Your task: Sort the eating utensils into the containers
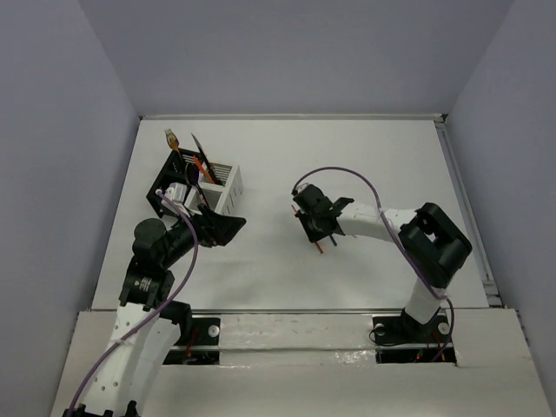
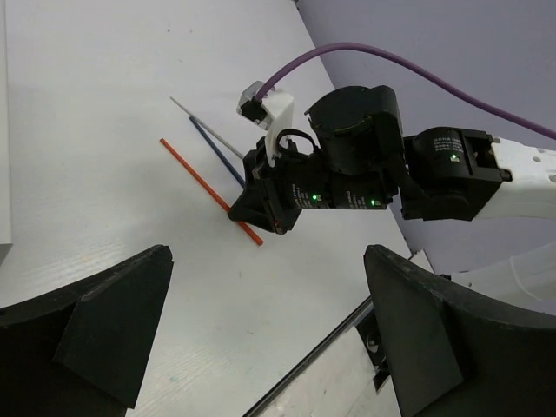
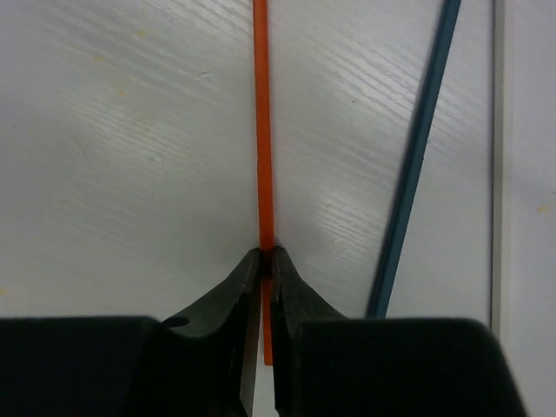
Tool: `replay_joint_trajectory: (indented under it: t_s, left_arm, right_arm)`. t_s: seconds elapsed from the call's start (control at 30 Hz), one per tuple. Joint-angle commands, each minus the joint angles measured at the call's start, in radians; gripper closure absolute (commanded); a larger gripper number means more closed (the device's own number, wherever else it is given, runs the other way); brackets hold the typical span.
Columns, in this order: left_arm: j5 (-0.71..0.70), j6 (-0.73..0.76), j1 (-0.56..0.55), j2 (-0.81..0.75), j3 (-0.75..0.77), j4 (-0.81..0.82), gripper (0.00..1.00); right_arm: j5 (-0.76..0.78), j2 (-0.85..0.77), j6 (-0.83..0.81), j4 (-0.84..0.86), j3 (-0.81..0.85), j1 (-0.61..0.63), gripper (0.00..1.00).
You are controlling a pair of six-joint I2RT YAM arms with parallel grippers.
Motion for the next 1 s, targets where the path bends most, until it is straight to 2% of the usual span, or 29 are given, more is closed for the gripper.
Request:
replay_joint_trajectory:
  t_s: [0.0, 0.13, 0.33, 0.47, 0.57, 0.67, 0.77, 0.87, 0.97]
  left_arm:
    - [0.027, -0.031, -0.001, -0.003, -0.006, 0.086, 0.07]
    - [0.018, -0.034, -0.001, 0.006, -0.003, 0.091, 0.16]
    - [0.006, -0.061, -0.010, 0.027, -0.023, 0.125, 0.31]
    - [-0.016, -0.095, -0.076, 0.085, -0.050, 0.209, 0.45]
    - [-0.052, -0.106, -0.153, 0.156, -0.060, 0.258, 0.45]
    - [-0.149, -0.133, -0.233, 0.222, -0.069, 0.327, 0.44]
    - [-0.196, -0.152, -0.303, 0.317, -0.055, 0.410, 0.39]
    - [-0.229, -0.147, -0.345, 0.418, -0.031, 0.471, 0.37]
    - [-0.319, -0.134, -0.382, 0.474, -0.011, 0.482, 0.38]
  right_arm:
    - [-0.011, 0.015, 0.028, 0.023, -0.008, 0.031, 0.93]
    - [-0.024, -0.043, 0.015, 0.103, -0.032, 0.031, 1.00]
    - [-0.098, -0.219, 0.018, 0.229, -0.115, 0.040, 1.00]
    - [-0.179, -0.354, 0.040, 0.290, -0.165, 0.049, 1.00]
    - [-0.202, -0.393, 0.069, 0.303, -0.173, 0.058, 1.00]
    - [-0.235, -0.406, 0.086, 0.338, -0.187, 0.072, 1.00]
    - [-0.230, -0.417, 0.092, 0.364, -0.198, 0.097, 1.00]
    - [-0.227, -0.433, 0.098, 0.375, -0.205, 0.118, 1.00]
    - [-0.228, -0.449, 0.104, 0.378, -0.212, 0.127, 1.00]
